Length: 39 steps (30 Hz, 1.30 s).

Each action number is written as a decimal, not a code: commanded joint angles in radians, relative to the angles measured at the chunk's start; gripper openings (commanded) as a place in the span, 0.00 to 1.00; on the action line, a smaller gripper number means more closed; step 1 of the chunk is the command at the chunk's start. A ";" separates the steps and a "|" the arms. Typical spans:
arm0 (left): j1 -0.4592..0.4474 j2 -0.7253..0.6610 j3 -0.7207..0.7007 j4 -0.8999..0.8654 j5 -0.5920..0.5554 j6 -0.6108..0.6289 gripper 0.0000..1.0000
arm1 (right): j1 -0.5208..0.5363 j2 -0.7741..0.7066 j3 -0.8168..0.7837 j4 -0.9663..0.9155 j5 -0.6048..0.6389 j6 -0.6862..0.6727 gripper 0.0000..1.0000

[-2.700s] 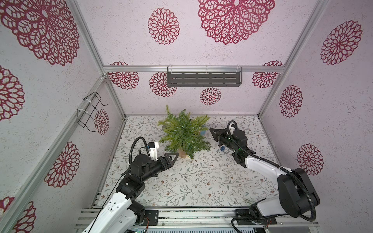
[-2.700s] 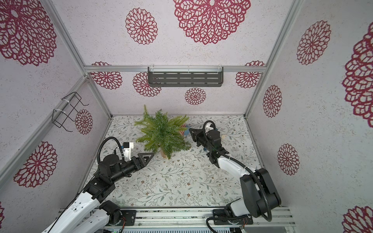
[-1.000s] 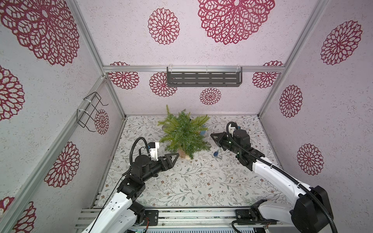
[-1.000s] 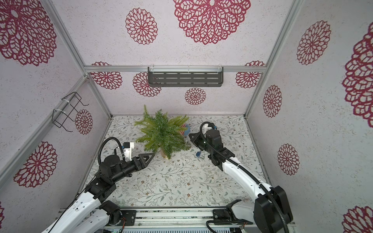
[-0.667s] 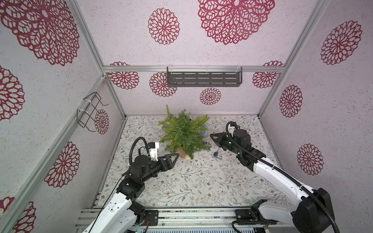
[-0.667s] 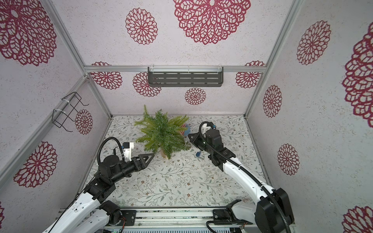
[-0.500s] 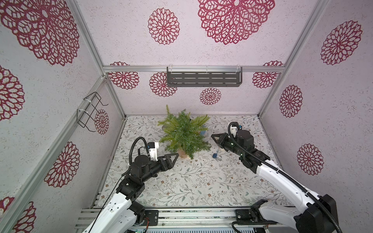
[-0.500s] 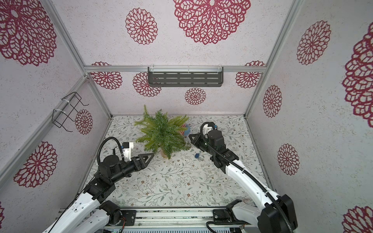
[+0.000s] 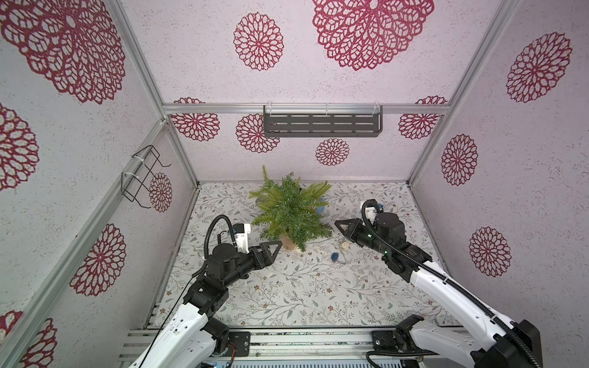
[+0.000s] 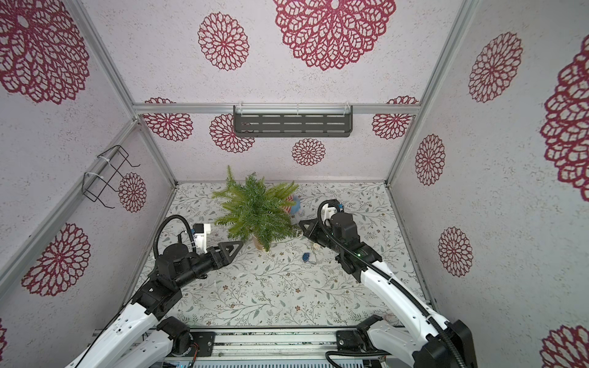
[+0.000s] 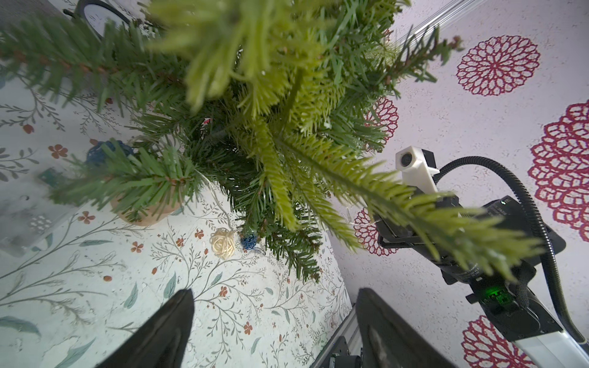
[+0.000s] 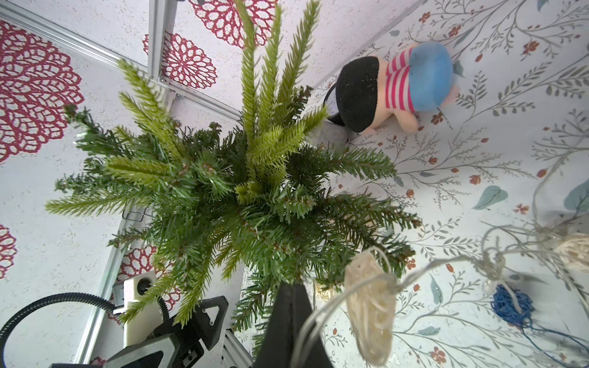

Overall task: Remove string lights from the small christmas tree
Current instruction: Remove the light string from the Christmas tree.

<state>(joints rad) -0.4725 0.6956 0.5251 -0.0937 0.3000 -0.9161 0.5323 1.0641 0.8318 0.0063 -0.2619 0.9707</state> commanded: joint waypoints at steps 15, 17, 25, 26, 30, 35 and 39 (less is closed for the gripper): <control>-0.018 0.037 0.051 -0.053 0.099 -0.023 0.80 | 0.133 0.095 0.112 -0.006 -0.068 -0.178 0.00; -0.024 0.046 0.040 -0.032 0.099 -0.033 0.79 | 0.151 0.104 0.127 -0.006 -0.075 -0.194 0.00; -0.044 0.077 0.001 0.009 0.086 -0.068 0.77 | 0.194 0.111 0.150 0.012 -0.119 -0.228 0.00; -0.047 0.083 -0.007 0.017 0.081 -0.082 0.76 | 0.201 0.110 0.153 0.016 -0.125 -0.232 0.00; -0.064 0.119 -0.055 0.108 0.075 -0.175 0.73 | 0.229 0.111 0.160 0.039 -0.137 -0.246 0.00; -0.113 0.176 -0.094 0.210 0.046 -0.252 0.71 | 0.256 0.119 0.170 0.093 -0.163 -0.247 0.00; -0.129 0.221 -0.087 0.230 0.022 -0.235 0.70 | 0.277 0.102 0.173 0.105 -0.188 -0.265 0.00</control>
<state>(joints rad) -0.5900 0.9005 0.4290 0.0586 0.3553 -1.1309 0.7940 1.1858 0.9600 0.0490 -0.4149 0.7471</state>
